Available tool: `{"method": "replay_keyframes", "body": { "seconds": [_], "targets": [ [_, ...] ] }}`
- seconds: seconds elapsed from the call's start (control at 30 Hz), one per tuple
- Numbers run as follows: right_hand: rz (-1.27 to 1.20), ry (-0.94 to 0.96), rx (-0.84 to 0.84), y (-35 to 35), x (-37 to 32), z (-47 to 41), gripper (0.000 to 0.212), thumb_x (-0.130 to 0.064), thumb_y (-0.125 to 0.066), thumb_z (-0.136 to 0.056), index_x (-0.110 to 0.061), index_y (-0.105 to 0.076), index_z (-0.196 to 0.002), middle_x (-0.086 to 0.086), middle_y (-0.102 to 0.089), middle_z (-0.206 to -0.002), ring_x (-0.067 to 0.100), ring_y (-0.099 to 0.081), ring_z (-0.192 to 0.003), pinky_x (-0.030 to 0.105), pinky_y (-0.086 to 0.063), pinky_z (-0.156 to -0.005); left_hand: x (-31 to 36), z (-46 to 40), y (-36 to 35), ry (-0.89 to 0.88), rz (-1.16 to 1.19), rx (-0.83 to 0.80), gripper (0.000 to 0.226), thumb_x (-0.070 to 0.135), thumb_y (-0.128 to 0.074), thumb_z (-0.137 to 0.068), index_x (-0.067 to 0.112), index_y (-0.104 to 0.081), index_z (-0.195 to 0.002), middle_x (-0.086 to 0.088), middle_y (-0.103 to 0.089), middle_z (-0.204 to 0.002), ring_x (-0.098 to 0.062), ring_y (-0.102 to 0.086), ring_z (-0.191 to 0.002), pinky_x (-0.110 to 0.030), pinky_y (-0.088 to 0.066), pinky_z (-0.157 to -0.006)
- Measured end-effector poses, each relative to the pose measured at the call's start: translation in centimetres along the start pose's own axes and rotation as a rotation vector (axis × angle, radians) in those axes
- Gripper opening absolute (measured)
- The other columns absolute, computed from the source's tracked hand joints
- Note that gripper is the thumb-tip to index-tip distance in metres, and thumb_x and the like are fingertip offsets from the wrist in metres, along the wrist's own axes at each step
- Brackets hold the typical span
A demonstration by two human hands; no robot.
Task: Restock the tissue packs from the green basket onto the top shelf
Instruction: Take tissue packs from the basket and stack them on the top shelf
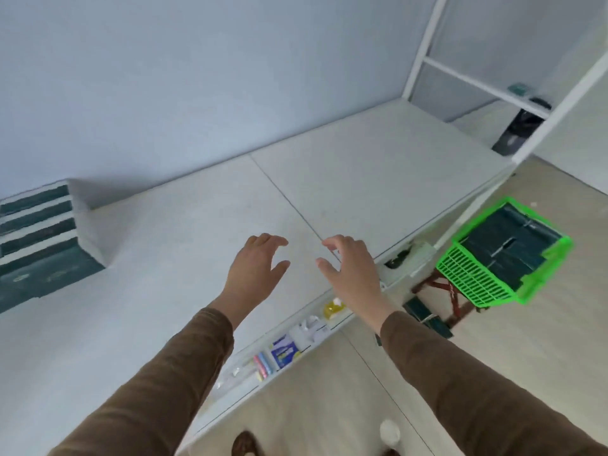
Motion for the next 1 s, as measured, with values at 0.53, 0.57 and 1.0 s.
{"method": "replay_keyframes", "body": {
  "seconds": [0.53,0.57,1.0],
  "targets": [
    [0.074,-0.399,0.017,19.9,39.4,7.6,0.032,-0.04,-0.061,-0.091,-0.031,-0.055,-0.12,-0.01,-0.058,-0.113,0.014,-0.049,-0.107,0.036,-0.047,-0.091,32.7,-9.8,-28.5,-0.089,0.157,-0.358,0.035,0.034,-0.065,-0.091,0.027,-0.06,-0.124,0.006,-0.056,-0.128,-0.015,-0.05,-0.118,-0.033,-0.043,-0.098],
    [0.064,-0.425,0.009,20.3,41.3,7.1,0.031,-0.039,-0.062,-0.091,-0.03,-0.055,-0.12,-0.01,-0.058,-0.113,0.014,-0.049,-0.107,0.035,-0.047,-0.091,33.6,-10.8,-30.1,-0.091,0.153,-0.383,0.035,0.035,-0.064,-0.091,0.027,-0.059,-0.125,0.005,-0.056,-0.128,-0.016,-0.049,-0.12,-0.035,-0.043,-0.1],
    [-0.122,-0.74,-0.107,23.3,64.3,0.1,0.046,-0.029,-0.065,-0.092,-0.018,-0.05,-0.134,0.002,-0.056,-0.13,0.02,-0.054,-0.12,0.033,-0.044,-0.099,43.6,-27.1,-48.5,-0.117,0.112,-0.606,0.039,0.03,-0.062,-0.092,0.019,-0.056,-0.129,-0.003,-0.056,-0.127,-0.023,-0.051,-0.119,-0.036,-0.042,-0.101]
  ]
}}
Point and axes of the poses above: each hand's wrist, its own z-axis away from the middle knuckle, its own y-axis out of the back of the hand, x = y × z, the point moved 8 cm from there along -z, towards the middle knuckle
